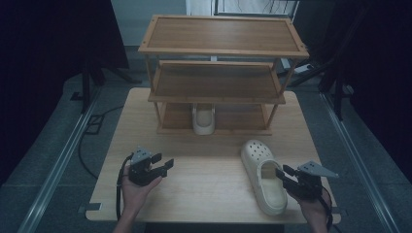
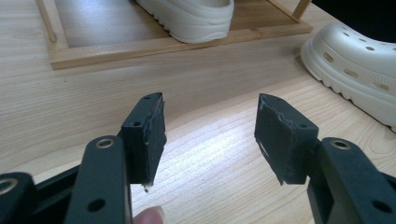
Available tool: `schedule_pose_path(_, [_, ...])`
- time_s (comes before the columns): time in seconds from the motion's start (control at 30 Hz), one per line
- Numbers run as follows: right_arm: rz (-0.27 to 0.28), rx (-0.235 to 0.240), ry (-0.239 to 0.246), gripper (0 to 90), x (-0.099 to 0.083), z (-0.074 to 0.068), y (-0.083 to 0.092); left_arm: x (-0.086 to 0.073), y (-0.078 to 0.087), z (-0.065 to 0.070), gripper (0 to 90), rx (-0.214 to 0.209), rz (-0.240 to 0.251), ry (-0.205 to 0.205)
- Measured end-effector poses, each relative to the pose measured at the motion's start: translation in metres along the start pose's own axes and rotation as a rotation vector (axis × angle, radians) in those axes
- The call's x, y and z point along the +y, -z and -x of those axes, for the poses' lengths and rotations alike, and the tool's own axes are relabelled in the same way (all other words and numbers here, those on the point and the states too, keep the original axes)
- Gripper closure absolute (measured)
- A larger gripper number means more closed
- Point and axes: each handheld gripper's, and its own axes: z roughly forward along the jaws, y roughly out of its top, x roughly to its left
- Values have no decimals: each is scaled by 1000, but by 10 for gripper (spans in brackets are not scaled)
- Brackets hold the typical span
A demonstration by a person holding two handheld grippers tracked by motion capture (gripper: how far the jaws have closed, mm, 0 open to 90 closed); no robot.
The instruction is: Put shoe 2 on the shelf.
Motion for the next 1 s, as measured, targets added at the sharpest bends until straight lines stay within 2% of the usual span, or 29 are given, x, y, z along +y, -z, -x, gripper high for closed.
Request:
schedule_pose_path(0.27, [-25, -19, -10, 626, -2, 4, -10, -1, -3, 3, 432, -6, -13, -8])
schedule_pose_path(0.47, [-61, -32, -14, 629, -4, 5, -24, -2, -7, 3, 432, -9, -23, -11])
schedule_pose_path(0.7, [-94, -54, -22, 678, -5, 5, -40, -3, -8, 4, 432, -12, -26, -13])
schedule_pose_path(0.8, [-94, -58, -26, 691, -5, 5, -40, -3, -8, 4, 432, -12, -26, -13])
schedule_pose_path(0.9, [-94, -96, -17, 736, -4, 3, -40, -3, -8, 4, 432, -15, -27, -15])
schedule_pose_path(1.0, [-93, -103, -21, 744, -4, 2, -40, -3, -7, 4, 432, -15, -25, -14])
